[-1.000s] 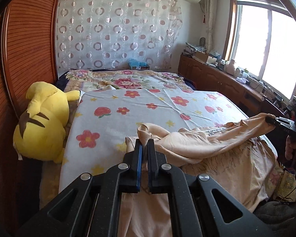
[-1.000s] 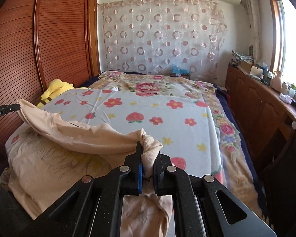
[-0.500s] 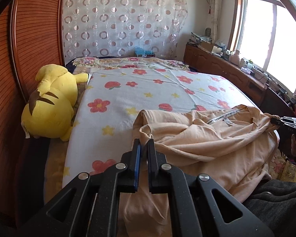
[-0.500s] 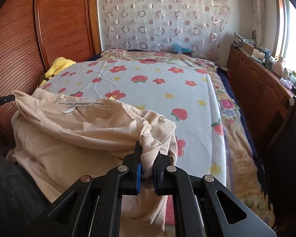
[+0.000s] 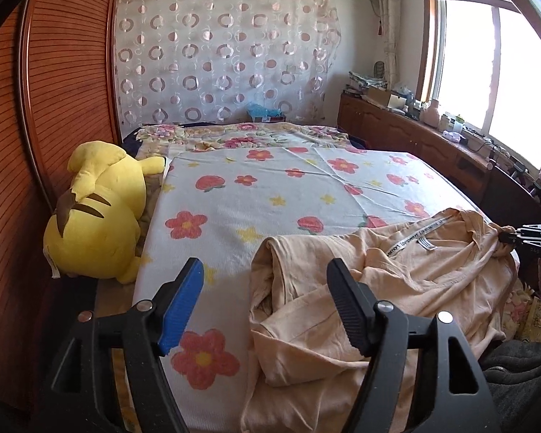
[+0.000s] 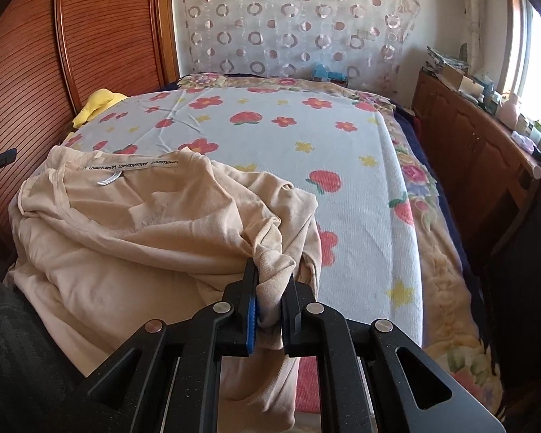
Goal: Fold small clothes
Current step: 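Lift the hem with the right tool while the left tool grasps the hem too, folding toward the collar, then open both tools, release the hem and move over the shirt edge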
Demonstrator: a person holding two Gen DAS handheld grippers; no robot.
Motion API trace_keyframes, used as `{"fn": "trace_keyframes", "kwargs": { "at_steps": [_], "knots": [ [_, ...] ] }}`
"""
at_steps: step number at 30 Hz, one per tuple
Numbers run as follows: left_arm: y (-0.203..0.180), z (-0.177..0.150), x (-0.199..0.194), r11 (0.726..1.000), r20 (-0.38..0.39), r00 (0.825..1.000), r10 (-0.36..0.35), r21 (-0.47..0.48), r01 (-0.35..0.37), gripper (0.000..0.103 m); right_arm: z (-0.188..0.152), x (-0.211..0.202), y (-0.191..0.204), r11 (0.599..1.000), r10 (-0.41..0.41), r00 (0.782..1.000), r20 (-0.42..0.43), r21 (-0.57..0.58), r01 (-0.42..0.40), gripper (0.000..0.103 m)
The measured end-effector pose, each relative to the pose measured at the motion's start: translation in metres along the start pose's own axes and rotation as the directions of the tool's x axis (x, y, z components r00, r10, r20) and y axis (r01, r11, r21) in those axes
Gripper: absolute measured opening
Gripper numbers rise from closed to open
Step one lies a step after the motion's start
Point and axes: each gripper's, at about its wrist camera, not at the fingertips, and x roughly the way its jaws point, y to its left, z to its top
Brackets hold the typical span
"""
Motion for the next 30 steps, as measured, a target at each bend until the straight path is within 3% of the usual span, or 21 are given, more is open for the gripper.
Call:
{"fn": "trace_keyframes", "kwargs": {
  "at_steps": [3, 7, 10, 15, 30],
  "knots": [
    [0.001, 0.007, 0.008, 1.000, 0.001, 1.000, 0.014, 0.001, -0.014, 0.078, 0.004, -0.008, 0.002, 1.000, -0.003, 1.000, 0.022, -0.014, 0.003, 0.009],
    [0.002, 0.016, 0.029, 0.999, -0.034, 0.999, 0.035, 0.014, -0.035, 0.078, 0.001, -0.022, 0.010, 1.000, -0.014, 0.999, 0.052, -0.025, 0.015, 0.015],
    [0.002, 0.022, 0.046, 0.999, -0.062, 0.998, 0.024, 0.031, -0.022, 0.078, 0.005, -0.025, 0.010, 0.999, -0.034, 0.998, 0.059, -0.036, 0.036, 0.025],
    [0.002, 0.027, 0.080, 0.999, -0.129, 0.992, 0.010, 0.039, -0.005, 0.078, 0.008, -0.022, 0.006, 0.999, -0.045, 0.997, 0.067, -0.022, 0.046, 0.029],
    [-0.006, 0.014, 0.123, 1.000, -0.230, 0.973, 0.011, 0.029, -0.004, 0.078, 0.026, 0.044, -0.020, 0.993, 0.035, 0.999, -0.008, 0.109, -0.034, 0.030]
  ]
}}
